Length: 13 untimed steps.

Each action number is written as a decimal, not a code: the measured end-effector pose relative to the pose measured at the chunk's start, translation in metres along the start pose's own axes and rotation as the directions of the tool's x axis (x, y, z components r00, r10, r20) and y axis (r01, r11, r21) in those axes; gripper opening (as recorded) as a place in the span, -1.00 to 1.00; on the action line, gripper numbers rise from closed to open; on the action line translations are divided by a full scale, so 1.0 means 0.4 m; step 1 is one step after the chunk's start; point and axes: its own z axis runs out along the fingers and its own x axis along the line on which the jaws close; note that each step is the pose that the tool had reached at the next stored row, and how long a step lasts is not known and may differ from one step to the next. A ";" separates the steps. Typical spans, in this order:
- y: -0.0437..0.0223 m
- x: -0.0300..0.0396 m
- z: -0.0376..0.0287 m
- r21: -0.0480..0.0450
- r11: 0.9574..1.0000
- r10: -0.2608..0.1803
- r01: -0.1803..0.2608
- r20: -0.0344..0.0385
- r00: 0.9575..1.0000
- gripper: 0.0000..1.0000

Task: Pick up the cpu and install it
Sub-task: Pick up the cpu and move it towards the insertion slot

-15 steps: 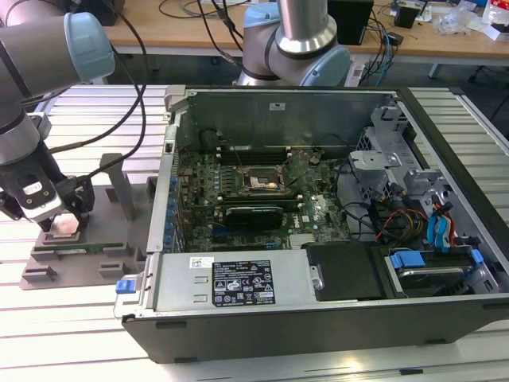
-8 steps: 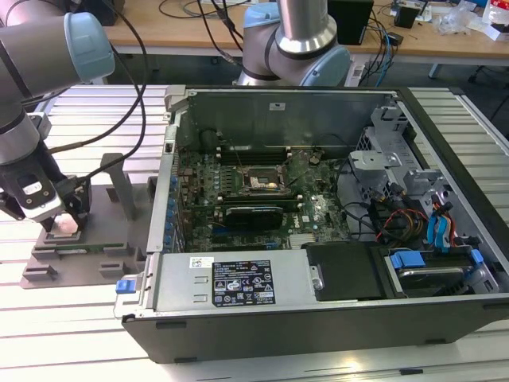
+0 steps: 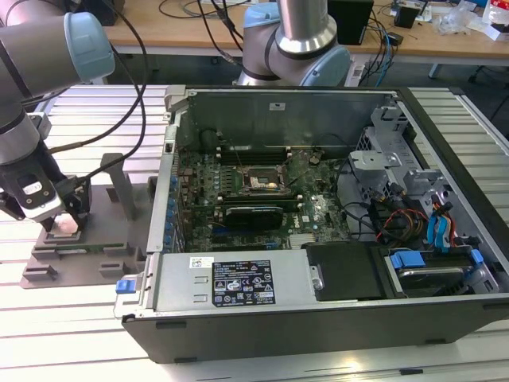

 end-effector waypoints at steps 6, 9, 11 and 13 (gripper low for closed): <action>0.000 -0.004 -0.002 0.000 1.000 0.000 0.000 -0.005 1.000 0.11; 0.000 -0.005 0.009 -0.001 1.000 0.000 0.000 -0.009 1.000 0.11; 0.000 -0.005 0.013 0.000 1.000 0.000 0.000 -0.010 1.000 0.11; 0.008 -0.006 0.016 0.000 1.000 0.000 0.000 -0.009 1.000 0.11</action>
